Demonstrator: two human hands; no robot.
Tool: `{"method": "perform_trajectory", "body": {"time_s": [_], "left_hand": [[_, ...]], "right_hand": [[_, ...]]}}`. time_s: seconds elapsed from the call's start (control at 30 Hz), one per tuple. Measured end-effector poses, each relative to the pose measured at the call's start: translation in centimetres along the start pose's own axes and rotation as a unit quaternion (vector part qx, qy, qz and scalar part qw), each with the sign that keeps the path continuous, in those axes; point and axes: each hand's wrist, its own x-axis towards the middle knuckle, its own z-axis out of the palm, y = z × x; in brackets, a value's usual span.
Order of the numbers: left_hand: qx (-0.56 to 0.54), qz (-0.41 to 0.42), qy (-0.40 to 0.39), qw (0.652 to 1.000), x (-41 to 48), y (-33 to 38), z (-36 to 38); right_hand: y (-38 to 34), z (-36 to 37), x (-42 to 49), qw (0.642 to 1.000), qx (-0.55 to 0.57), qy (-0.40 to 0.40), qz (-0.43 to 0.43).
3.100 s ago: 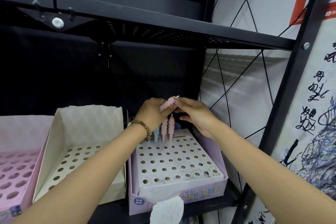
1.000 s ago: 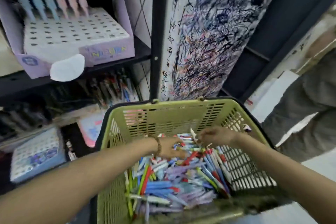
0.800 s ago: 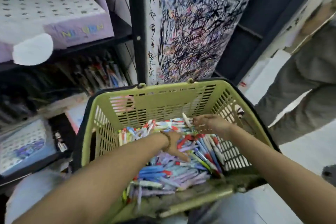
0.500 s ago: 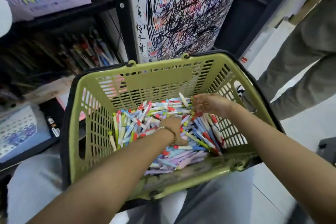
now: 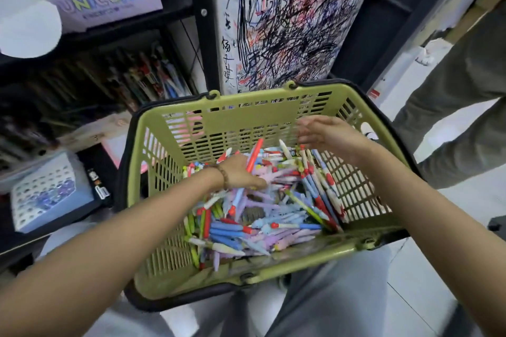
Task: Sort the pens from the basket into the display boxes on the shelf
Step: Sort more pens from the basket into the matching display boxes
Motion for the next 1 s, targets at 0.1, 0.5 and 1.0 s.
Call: {"method": "perform_trajectory", "body": {"time_s": [0.1,0.5,1.0], "left_hand": [[-0.058,0.016,0.061,0.996,-2.8,-1.1,-2.2],[-0.216,0.094,0.104,0.966,-10.8,-2.1,-7.6],[-0.515,-0.017,0.200,0.833,-8.6,-2.6,-6.6]], "right_hand": [[-1.9,1.9,-0.7,0.994,-0.085,-0.039,-0.056],[-7.9,9.5,-2.8,0.872,-0.391,-0.129,-0.267],[-3.8,12.0,-3.8,0.947,-0.204,-0.152,-0.194]]}}
